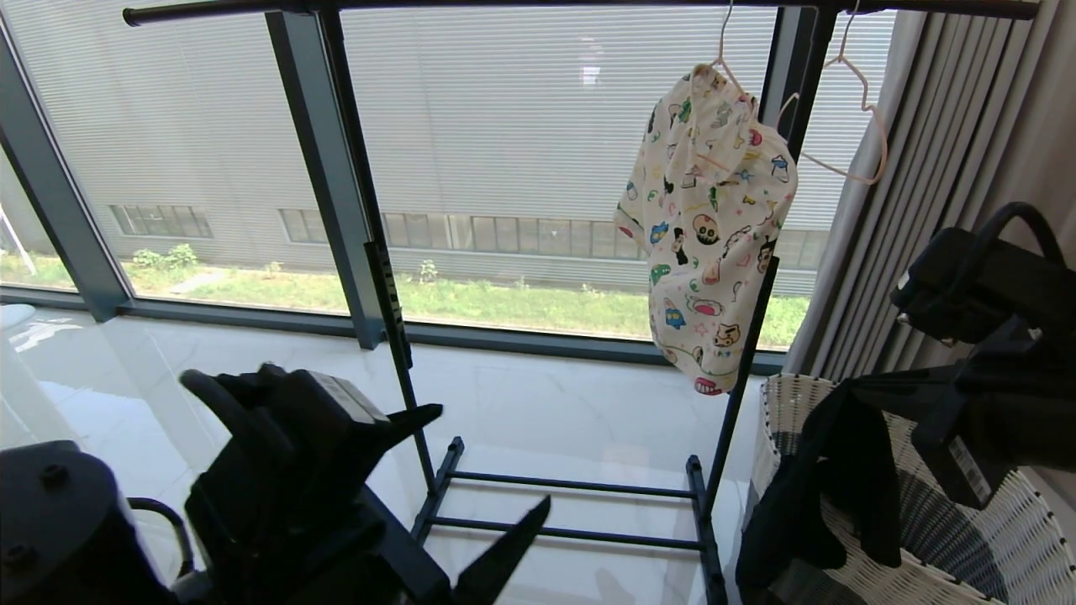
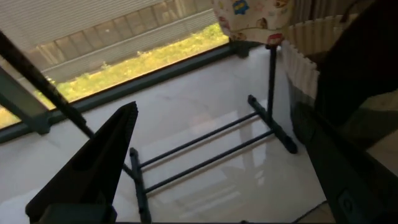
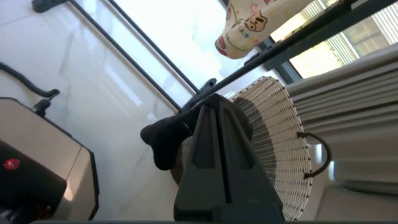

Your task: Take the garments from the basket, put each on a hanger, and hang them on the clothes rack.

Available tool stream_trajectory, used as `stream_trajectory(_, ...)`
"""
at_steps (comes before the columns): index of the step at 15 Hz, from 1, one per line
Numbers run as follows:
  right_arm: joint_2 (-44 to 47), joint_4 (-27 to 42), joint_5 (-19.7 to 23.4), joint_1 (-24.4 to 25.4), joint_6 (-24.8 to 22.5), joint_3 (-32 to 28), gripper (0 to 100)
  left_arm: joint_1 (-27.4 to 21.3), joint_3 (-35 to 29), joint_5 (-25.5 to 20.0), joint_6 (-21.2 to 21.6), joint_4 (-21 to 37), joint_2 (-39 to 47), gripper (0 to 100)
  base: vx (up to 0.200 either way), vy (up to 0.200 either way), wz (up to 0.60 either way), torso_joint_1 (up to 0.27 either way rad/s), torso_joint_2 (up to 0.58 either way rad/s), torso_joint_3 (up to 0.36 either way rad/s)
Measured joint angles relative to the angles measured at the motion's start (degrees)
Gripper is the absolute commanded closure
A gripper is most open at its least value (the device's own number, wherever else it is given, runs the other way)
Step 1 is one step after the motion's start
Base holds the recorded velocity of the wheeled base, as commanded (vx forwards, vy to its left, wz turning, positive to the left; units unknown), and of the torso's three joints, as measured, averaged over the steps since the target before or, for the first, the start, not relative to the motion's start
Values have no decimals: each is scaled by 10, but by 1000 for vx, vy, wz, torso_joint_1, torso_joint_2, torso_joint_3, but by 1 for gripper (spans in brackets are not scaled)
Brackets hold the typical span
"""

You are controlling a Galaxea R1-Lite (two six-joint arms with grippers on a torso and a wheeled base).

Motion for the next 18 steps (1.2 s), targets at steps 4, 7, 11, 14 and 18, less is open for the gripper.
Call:
stream_trajectory(4,-37,8,6,38,1,11,100,-77,-100,-95,-43,0,108,0,0,0,0,0,0,0)
stream_trajectory(7,-53,8,6,76,1,16,100,-99,-195,-96,-105,0,212,0,0,0,0,0,0,0)
stream_trajectory(11,-60,5,6,108,1,18,100,-84,-299,-84,-139,-2,334,0,0,0,0,0,0,0)
stream_trajectory(14,-61,4,6,113,14,21,100,-46,-321,-83,-143,0,384,0,0,0,0,0,0,0)
stream_trajectory(18,-61,-4,6,118,17,30,100,-33,-340,-86,-150,-1,423,0,0,0,0,0,0,0)
